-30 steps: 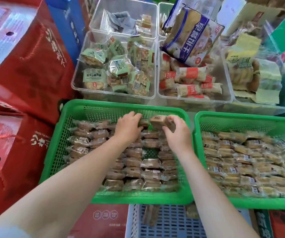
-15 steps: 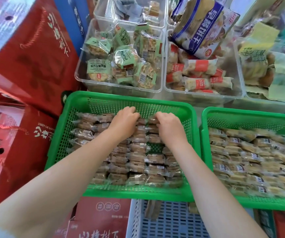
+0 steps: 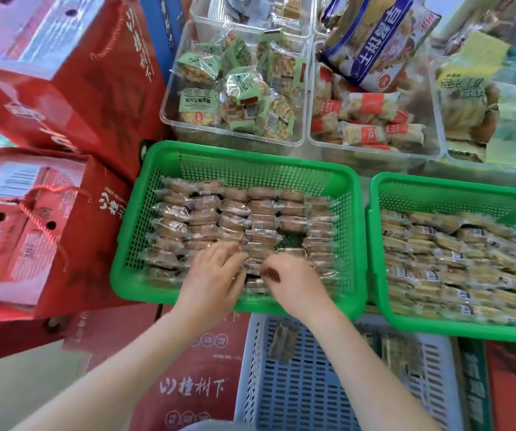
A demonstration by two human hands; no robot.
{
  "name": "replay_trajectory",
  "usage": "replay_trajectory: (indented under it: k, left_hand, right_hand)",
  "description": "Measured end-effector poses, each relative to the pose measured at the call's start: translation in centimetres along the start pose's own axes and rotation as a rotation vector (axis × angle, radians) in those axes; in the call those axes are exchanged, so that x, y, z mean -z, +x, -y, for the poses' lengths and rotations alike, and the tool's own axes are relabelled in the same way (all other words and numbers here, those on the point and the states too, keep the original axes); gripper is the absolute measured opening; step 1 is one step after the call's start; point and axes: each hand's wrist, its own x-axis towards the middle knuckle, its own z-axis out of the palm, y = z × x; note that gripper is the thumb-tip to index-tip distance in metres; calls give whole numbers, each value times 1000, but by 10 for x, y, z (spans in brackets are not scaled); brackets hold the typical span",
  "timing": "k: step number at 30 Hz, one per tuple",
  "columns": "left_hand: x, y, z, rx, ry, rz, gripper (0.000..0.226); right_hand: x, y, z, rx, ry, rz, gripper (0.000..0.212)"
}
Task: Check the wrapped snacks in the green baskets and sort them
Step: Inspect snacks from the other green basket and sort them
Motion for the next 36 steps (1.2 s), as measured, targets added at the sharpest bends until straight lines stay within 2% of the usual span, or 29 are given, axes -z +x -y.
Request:
replay_trajectory:
  k: [3, 7, 12, 14, 18, 20, 26, 31, 34, 36]
  left_hand:
    - [-8, -41, -4, 11, 79, 7, 44]
    - [-12, -62, -2, 21, 171, 70, 51]
    - [-3, -54, -10, 109, 147, 196, 61]
    - [-2, -52, -11, 148, 128, 223, 62]
    - [-3, -52, -11, 164, 139, 233, 64]
    - [-4, -51, -12, 179, 118, 233, 64]
    - [-1, -45, -13, 208, 92, 297, 67]
    - [0, -44, -13, 218, 68, 288, 68]
    - [3, -38, -18, 256, 50, 280, 59]
    - [4, -30, -25, 234, 48, 210, 52]
  right_hand:
    - [-13, -10, 4, -56, -66, 56, 16]
    - [-14, -8, 10, -107, -262, 30, 33]
    - [-16, -4, 18, -55, -484, 58, 22]
    - [-16, -1, 18, -69, -495, 66, 19]
    - [-15, 0, 18, -76, -438, 66, 40]
    - [-16, 0, 17, -50, -459, 48, 43]
    - [-17, -6, 16, 14, -529, 23, 18]
    - [-19, -14, 18, 22, -556, 20, 51]
    - [-18, -18, 19, 34, -549, 34, 51]
    - [-15, -19, 19, 42, -515, 40, 48]
